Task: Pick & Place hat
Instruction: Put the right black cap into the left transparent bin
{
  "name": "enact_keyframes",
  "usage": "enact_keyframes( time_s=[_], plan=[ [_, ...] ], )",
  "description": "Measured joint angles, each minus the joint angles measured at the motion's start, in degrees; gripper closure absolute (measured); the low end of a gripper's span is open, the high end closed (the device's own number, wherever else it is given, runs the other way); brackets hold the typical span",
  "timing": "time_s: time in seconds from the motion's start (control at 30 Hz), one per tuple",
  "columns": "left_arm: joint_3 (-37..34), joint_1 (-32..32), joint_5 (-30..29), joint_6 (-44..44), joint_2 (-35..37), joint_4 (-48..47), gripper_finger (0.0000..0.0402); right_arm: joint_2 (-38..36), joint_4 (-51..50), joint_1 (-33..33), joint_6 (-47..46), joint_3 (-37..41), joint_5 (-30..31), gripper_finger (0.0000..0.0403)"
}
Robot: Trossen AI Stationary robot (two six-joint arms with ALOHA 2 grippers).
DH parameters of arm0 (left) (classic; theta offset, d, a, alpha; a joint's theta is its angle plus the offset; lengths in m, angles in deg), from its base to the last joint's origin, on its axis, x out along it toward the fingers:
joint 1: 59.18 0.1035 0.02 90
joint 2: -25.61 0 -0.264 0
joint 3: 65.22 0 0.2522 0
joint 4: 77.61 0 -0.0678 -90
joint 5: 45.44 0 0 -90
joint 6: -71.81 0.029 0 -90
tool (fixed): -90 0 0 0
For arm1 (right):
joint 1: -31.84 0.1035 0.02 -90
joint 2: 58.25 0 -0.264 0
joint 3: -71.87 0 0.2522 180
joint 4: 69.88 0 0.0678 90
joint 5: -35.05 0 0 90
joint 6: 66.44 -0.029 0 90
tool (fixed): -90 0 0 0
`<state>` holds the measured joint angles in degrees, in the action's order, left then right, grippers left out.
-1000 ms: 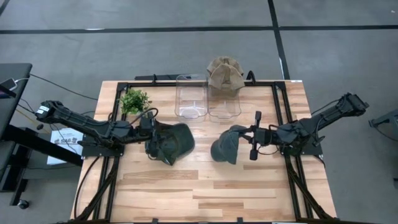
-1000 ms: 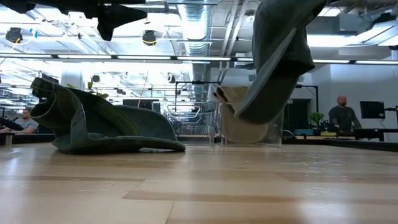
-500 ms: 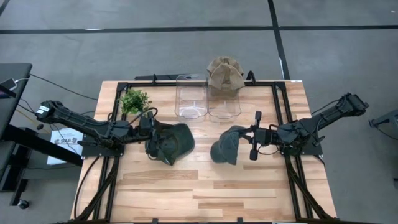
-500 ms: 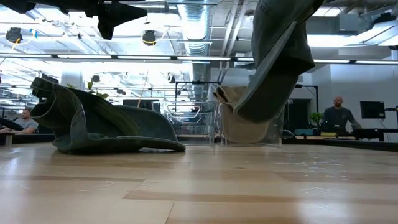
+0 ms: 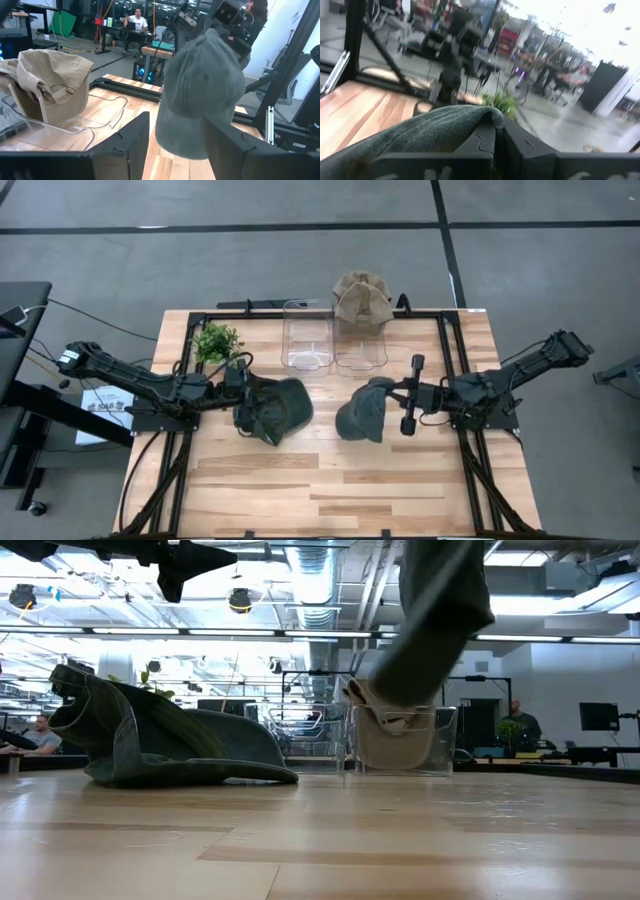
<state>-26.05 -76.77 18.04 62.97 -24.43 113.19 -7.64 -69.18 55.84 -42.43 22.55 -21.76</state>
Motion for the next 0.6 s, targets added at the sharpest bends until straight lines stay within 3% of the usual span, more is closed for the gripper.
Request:
enact_keyframes(
  time_s=[0.17, 0.4, 0.6],
  plan=[
    [0.0, 0.0, 0.0, 0.0, 0.0, 0.32, 0.023, 0.05, -0.67, -5.13, 0.94, -3.29, -3.43, 0.0403],
    [0.0, 0.85, -0.02, 0.0, 0.0, 0.44, 0.023, 1.96, -2.31, -19.49, -1.36, -10.14, -16.41, 0.0403],
    [0.0, 4.71, -0.02, 0.98, -0.02, 0.63, 0.023, 12.86, -6.07, -35.68, -7.02, -21.52, -30.37, 0.0403]
  ],
)
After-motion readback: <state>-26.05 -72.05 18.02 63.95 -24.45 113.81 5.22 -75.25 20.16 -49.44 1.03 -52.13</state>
